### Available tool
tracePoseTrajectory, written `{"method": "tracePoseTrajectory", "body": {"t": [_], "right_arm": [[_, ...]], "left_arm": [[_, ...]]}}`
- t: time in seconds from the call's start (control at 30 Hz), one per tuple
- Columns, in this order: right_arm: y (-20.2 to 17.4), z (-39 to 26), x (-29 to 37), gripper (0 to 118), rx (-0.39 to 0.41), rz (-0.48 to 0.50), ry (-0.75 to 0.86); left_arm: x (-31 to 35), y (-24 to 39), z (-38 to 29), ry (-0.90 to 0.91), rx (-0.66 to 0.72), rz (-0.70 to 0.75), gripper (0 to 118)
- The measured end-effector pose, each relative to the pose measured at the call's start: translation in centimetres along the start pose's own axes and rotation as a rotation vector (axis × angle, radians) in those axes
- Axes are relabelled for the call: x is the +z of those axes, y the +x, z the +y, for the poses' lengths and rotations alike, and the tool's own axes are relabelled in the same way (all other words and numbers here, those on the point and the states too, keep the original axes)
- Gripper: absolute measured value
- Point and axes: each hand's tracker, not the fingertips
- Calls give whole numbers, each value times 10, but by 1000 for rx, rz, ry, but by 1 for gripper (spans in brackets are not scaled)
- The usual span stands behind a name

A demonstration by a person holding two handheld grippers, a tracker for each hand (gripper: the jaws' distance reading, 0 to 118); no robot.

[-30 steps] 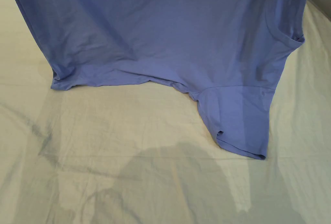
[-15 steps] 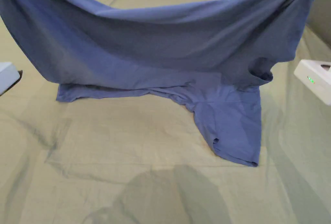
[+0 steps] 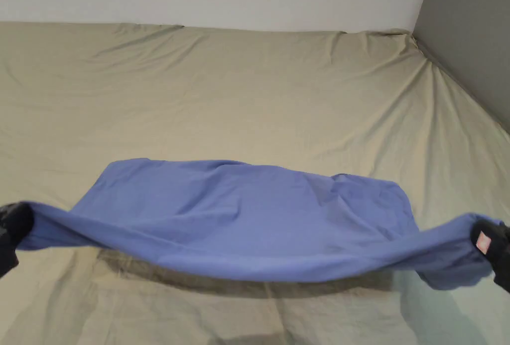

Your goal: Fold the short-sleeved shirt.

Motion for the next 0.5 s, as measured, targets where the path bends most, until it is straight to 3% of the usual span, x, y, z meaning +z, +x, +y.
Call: {"method": "tracePoseTrajectory", "body": {"t": [0.13,0.33,0.4,0.5], "right_arm": [[4,-42,45,1,28,-62,-53],[8,-97,88,1,45,-129,-203],[12,-114,97,1,-2,-123,-258],[12,-136,98,1,54,-140,-321]], "left_arm": [[44,-3,-32,-77,-65,64,1],[96,-7,-78,-170,23,96,1],[109,-9,-93,-230,27,106,1],[121,-13,-120,-321,85,115,1]]}}
